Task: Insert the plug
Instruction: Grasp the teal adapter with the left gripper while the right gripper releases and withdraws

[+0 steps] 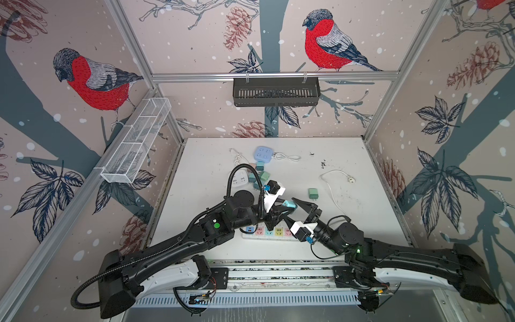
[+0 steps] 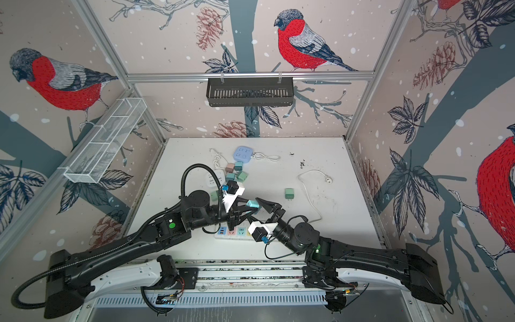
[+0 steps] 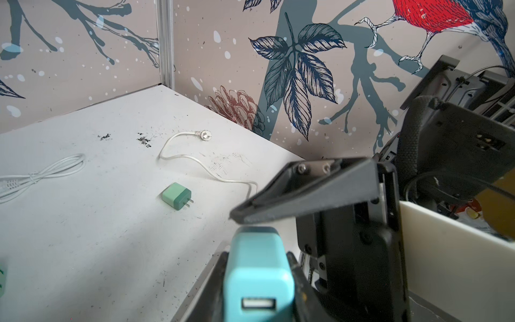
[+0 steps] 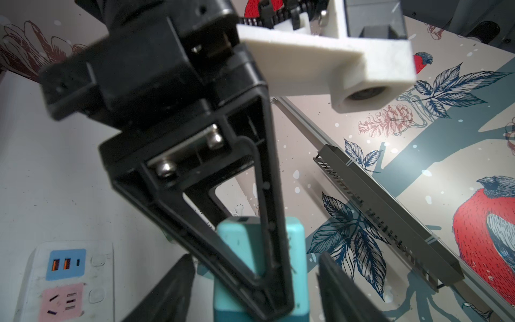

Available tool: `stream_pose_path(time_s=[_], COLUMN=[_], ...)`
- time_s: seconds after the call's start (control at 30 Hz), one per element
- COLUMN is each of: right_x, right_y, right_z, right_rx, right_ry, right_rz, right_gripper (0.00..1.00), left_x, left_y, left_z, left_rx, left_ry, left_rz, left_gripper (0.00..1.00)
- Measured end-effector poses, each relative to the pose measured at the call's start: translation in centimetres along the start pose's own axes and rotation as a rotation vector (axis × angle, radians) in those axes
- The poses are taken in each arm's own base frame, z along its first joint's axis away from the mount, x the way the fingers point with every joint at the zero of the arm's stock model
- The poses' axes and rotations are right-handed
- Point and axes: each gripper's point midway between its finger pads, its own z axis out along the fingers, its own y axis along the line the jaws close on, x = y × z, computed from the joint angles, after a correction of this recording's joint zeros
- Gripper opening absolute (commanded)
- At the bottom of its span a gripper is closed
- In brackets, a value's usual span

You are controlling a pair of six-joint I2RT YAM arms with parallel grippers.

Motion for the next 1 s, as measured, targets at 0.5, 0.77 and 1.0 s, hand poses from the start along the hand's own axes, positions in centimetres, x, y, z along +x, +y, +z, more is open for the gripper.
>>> stream_pose_path(time_s=[0.5, 0.77, 1.0], right_x=[7.0, 14.7, 19.4], right_y=[-8.2, -11.0, -11.8], right_z=[-6.8, -11.8, -14.0], right_rx=[0.43, 0.719, 0.868], right_ry=[0.155, 0.239, 0.335], right_rz=[0.478, 0.726, 0.81], right_gripper=[1.0, 1.0, 1.0], left_x=[3.1, 6.1, 8.5], left_y=[4.8, 4.4, 4.1], left_z=[-2.4, -1.4, 0.9], left_rx=[-0.264, -0.194, -0.108], left_ry=[0.024, 0.144, 0.297], left_rz=[0.323, 0.429, 0.447], left_gripper=[0.0, 0.0, 0.0])
